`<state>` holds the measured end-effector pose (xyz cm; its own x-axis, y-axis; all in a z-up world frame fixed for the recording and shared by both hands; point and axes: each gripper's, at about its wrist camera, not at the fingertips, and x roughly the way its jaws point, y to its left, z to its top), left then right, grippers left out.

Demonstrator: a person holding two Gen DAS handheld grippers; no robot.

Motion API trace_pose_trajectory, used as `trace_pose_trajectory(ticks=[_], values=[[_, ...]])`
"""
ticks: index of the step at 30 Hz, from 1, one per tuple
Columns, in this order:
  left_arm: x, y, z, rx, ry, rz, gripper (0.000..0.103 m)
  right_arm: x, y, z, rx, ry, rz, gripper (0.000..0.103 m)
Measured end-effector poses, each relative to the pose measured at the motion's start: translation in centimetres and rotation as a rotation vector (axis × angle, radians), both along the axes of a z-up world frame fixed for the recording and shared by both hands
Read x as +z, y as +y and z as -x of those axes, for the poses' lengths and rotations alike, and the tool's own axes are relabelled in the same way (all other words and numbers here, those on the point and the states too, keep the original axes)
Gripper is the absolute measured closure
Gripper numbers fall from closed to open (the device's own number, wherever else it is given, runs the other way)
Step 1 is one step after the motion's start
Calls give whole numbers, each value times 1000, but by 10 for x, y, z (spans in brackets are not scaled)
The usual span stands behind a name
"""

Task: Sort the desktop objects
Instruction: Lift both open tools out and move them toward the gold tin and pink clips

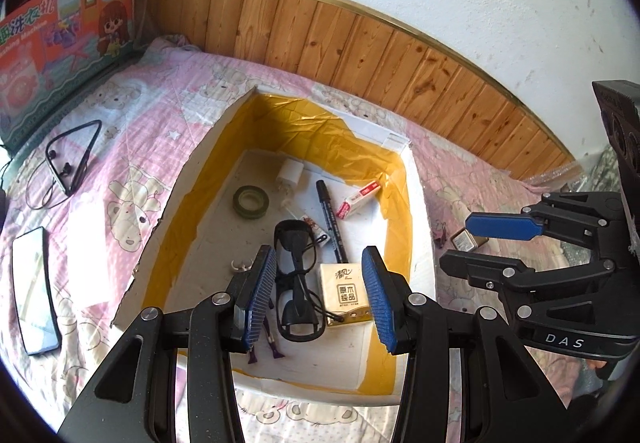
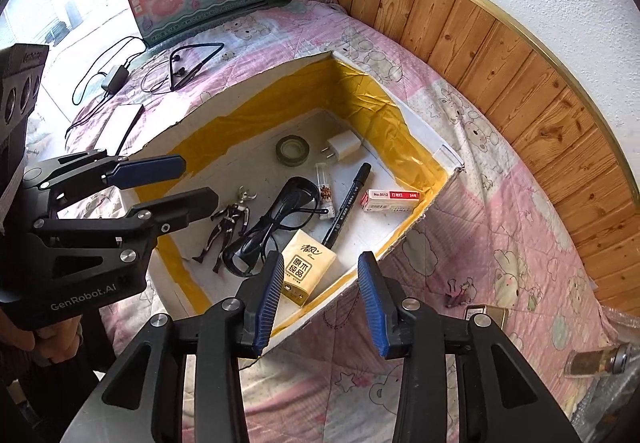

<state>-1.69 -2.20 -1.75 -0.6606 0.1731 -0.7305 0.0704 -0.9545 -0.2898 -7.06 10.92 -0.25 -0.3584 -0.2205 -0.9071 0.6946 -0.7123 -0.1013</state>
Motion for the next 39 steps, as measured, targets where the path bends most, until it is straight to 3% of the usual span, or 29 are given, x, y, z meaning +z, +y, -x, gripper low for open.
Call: trace_pose_trajectory(ticks=[8,15,20,29,32,39], values=[[1,18,-28,-13,38,-27,56,2,23,-14,-12,30,37,58],[9,48,-40,-85,86,2,56,-1,51,-30,-59,56,145,55],[10,76,-38,-160,77,12,54,-13,75,-43,-105,92,208,54],[-5,126,-15,-261,8,7,54,-39,148,-31,-290,68,341,53],[-12,146,0,-296,-27,-14,53,-50,179,-17,-383,63,362,46],[-33,189,54,-321,-107,-66,53,-79,224,20,-499,73,302,37]])
